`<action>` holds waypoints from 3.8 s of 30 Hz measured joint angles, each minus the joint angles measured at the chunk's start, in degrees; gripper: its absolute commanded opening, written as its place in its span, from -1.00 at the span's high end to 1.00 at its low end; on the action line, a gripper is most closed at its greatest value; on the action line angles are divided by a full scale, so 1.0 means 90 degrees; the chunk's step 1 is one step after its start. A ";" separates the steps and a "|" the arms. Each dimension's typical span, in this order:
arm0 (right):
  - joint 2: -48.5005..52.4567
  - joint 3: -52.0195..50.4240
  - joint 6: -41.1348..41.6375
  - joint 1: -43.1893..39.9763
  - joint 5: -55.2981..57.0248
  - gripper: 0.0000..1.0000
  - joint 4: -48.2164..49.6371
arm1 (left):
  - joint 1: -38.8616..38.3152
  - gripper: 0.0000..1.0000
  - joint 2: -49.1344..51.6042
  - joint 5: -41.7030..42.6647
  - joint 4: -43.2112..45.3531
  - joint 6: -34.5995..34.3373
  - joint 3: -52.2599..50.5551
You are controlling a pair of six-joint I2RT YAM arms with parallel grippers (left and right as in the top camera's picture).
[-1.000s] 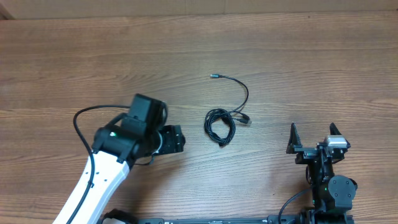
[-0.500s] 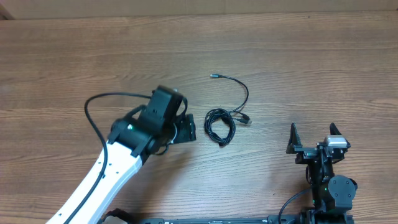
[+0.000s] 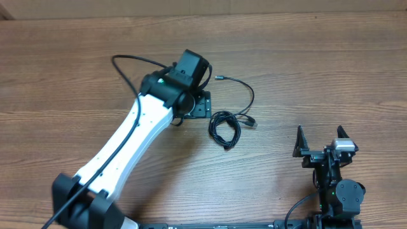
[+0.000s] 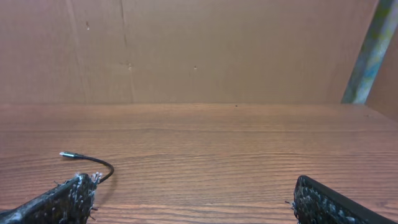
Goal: Untangle cables
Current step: 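Move the left gripper forward over the black cable bundle, then close the left gripper on the cable bundle and lift it, then lower the held cable bundle toward the table center with the left gripper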
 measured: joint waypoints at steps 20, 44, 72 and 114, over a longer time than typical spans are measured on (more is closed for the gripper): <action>0.0000 0.0000 0.0000 0.0002 0.0002 -1.00 0.0000 | 0.0000 -0.46 0.1904 -0.0036 0.1654 0.1069 0.0017; 0.0000 0.0000 0.0000 0.0002 0.0000 -1.00 0.0000 | -0.0126 0.36 0.2594 0.1353 0.1540 0.2633 0.0019; 0.0000 0.0000 0.0000 0.0002 0.0000 -1.00 0.0000 | -0.0274 0.91 0.2599 0.0216 -0.1294 0.1605 0.1253; 0.0000 -0.0002 -0.0002 0.0002 0.0000 -1.00 -0.0002 | 0.0585 0.77 -0.0498 0.0860 0.0430 -0.5498 -0.2288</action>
